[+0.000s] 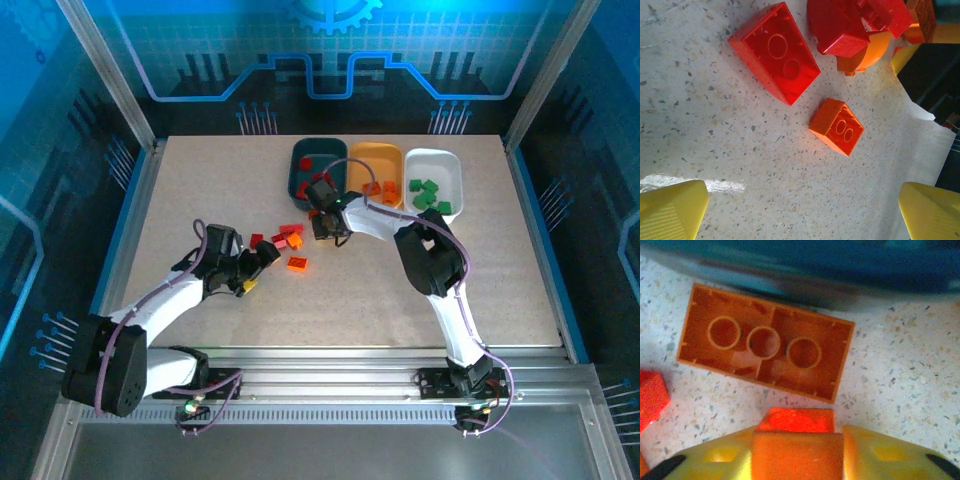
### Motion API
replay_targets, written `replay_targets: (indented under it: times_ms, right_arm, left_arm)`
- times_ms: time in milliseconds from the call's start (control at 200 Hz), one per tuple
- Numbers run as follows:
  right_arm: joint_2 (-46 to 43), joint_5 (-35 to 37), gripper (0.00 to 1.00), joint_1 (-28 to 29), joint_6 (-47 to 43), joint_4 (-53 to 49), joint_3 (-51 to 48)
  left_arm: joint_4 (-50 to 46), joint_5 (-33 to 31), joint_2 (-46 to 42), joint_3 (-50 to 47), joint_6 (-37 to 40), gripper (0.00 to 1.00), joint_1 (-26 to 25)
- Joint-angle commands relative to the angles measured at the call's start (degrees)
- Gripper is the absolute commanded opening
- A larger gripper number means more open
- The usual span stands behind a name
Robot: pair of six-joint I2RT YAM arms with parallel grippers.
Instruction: Sort the legos into containers by color
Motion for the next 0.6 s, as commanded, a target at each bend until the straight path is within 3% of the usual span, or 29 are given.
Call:
replay_targets:
  times_ms: [0, 165, 325, 420, 595]
  right_arm:
    - [-4.01, 2.98, 0.39, 0.53, 0.12, 2.53, -3.86]
    - [-14.47, 9.82, 0.37, 2.21, -0.93, 5.68, -10.93]
    - [-20.85, 9.63, 0.37, -3.28, -2.31, 5.68, -11.85]
    - [-19.96, 6.54, 0.37, -8.88, -3.46, 4.13, -9.09]
    - [-10.55, 1.48, 0.37, -16.8, -3.86, -1.57, 0.6]
  left_arm:
    - [-2.04, -1.17, -1.15, 1.67, 0.55, 0.99, -0.3]
    - [-3.93, -3.35, -3.6, 4.12, 1.0, 0.99, -2.42]
    - [-5.81, -5.8, -2.85, 8.45, 2.83, 0.99, -6.49]
    - [-5.45, -5.02, -0.64, 9.39, 2.76, 0.99, -8.27]
    - [-3.66, -3.39, 4.44, 11.94, 2.73, 0.99, -11.11]
